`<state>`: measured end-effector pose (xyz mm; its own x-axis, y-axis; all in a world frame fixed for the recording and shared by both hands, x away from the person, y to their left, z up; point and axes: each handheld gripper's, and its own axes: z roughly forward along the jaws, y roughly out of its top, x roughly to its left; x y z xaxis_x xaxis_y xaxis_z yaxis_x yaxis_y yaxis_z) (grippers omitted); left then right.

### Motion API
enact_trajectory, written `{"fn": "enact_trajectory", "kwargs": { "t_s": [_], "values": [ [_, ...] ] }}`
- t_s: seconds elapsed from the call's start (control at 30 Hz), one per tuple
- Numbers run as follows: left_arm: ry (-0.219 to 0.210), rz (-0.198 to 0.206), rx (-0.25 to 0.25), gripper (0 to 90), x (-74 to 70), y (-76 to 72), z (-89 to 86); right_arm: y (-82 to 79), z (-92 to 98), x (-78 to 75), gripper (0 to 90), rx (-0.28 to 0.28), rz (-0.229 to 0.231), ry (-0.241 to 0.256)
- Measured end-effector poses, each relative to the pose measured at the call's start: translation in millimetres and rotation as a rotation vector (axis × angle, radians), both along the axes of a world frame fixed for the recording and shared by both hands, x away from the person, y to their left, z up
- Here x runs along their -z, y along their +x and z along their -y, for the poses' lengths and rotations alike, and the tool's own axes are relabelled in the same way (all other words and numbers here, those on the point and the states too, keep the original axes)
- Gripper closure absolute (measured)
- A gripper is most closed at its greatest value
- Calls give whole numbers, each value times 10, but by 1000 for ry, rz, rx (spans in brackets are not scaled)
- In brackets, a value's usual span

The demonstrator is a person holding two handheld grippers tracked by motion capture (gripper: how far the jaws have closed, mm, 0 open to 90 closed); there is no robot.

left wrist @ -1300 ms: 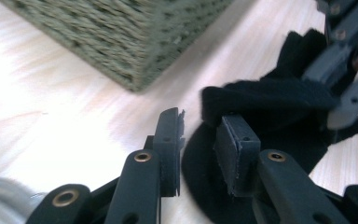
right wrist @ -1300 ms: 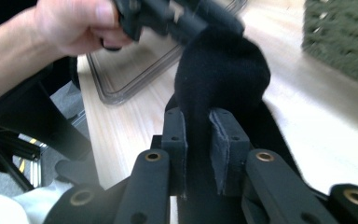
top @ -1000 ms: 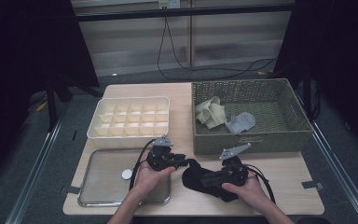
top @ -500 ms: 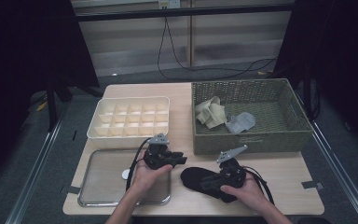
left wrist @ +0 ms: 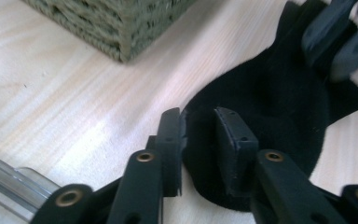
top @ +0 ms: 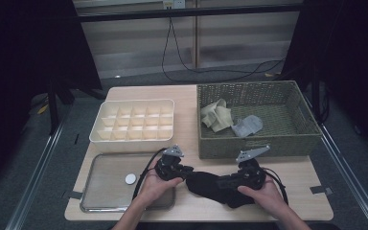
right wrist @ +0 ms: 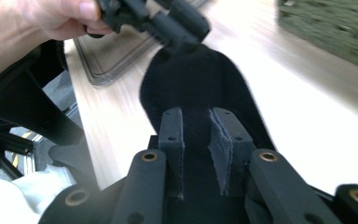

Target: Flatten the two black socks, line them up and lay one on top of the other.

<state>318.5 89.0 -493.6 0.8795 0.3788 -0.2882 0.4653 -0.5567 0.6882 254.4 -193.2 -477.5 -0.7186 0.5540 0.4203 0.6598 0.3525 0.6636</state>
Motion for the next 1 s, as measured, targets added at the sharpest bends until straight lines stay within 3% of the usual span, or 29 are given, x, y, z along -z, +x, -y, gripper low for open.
{"fn": "enact_trajectory", "kwargs": {
  "t_s": [0.07, 0.27, 0.3, 0.4, 0.47, 0.53, 0.6, 0.63, 0.73, 0.83, 1.0],
  "values": [
    [36, 3, 14, 709, 36, -19, 34, -15, 89, -6, 744, 21, 2, -2],
    [25, -4, 9, 684, 58, -25, 53, -89, 354, -46, 735, 93, 8, 10],
    [24, -5, 10, 684, 52, -25, 48, -133, 478, -74, 735, 130, 10, 16],
    [25, -13, 12, 684, -21, -11, 9, -187, 611, -110, 733, 167, 22, 22],
    [-1, -13, 15, 694, -71, -17, 10, -233, 710, -133, 733, 195, 21, 22],
    [-4, -14, 40, 710, -107, -21, 11, -281, 808, -134, 732, 225, 23, 9],
    [-9, 2, 39, 722, -109, -30, 7, -315, 865, -116, 723, 242, 22, -11],
    [6, 2, 41, 724, -113, -19, -9, -339, 894, -95, 719, 252, 15, -25],
    [-9, -6, 10, 738, -49, -7, -49, -382, 948, -47, 706, 273, 8, -51],
    [30, -10, 10, 794, -15, -32, -46, -427, 1013, -14, 691, 294, 6, -54],
    [23, -17, 25, 832, -12, -45, -50, -449, 1043, 25, 656, 321, 0, -66]
  ]
}}
